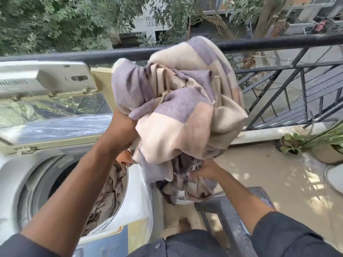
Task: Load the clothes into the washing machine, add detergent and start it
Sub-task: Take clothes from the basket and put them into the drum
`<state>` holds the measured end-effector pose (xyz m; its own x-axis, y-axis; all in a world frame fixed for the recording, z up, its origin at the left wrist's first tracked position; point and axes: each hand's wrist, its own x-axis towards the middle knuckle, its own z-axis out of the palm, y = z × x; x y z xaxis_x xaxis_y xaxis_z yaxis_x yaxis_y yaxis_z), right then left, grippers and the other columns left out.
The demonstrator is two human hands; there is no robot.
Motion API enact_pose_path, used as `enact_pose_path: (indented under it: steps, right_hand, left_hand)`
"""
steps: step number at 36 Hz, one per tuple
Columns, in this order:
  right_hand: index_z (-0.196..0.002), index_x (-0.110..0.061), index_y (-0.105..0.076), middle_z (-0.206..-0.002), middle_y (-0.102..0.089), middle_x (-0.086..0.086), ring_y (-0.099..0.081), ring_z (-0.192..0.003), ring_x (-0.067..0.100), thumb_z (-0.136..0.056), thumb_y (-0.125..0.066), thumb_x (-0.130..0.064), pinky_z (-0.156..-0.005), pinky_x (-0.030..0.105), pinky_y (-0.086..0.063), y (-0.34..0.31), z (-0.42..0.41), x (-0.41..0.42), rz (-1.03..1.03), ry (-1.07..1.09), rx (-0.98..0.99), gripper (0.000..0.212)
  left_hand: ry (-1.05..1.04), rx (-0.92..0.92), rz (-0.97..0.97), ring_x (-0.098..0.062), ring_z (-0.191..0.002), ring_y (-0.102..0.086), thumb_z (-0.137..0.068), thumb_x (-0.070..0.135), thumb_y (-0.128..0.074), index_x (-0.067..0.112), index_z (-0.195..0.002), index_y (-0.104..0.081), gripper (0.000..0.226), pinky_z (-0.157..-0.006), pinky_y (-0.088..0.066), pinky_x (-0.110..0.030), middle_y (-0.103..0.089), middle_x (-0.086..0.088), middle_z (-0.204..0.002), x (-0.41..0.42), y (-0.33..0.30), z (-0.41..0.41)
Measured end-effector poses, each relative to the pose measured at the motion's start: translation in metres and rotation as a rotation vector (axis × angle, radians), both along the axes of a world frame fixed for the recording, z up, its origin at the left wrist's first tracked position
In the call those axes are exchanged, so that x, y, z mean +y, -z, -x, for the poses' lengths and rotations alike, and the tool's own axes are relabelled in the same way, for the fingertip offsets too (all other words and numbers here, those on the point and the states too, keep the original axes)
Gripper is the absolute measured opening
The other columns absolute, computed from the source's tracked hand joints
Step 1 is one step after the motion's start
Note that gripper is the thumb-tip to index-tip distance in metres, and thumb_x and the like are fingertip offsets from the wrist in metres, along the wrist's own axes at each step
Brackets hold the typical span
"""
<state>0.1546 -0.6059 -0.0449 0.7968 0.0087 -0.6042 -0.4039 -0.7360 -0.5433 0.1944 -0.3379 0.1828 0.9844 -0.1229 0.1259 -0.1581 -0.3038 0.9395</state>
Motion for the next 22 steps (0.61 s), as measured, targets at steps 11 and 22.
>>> enact_pose_path:
  steps: [11,22]
  right_hand:
    - [-0.126,-0.006,-0.065,-0.129,-0.066,0.015,-0.061,-0.119,0.026,-0.092,-0.051,-0.032,-0.101,0.043,-0.05,-0.007,-0.03,-0.029,0.073,0.133,-0.059,0.045]
    - [-0.116,-0.018,-0.076,-0.092,-0.079,0.011,-0.067,-0.054,0.039,-0.1,-0.045,-0.005,-0.052,0.031,-0.056,-0.226,-0.009,-0.026,-0.558,0.217,-0.337,0.037]
  left_hand:
    - [-0.009,0.079,-0.046,0.027,-0.076,-0.061,-0.056,0.046,-0.082,0.037,-0.095,-0.068,0.043,-0.07,-0.047,0.0,-0.069,0.022,-0.097,-0.001,0.008,0.005]
    - [-0.101,0.182,0.013,0.029,-0.08,-0.061,-0.056,0.046,-0.071,0.037,-0.102,-0.068,0.047,-0.066,-0.044,0.003,-0.071,0.035,-0.082,-0.01,0.039,0.009]
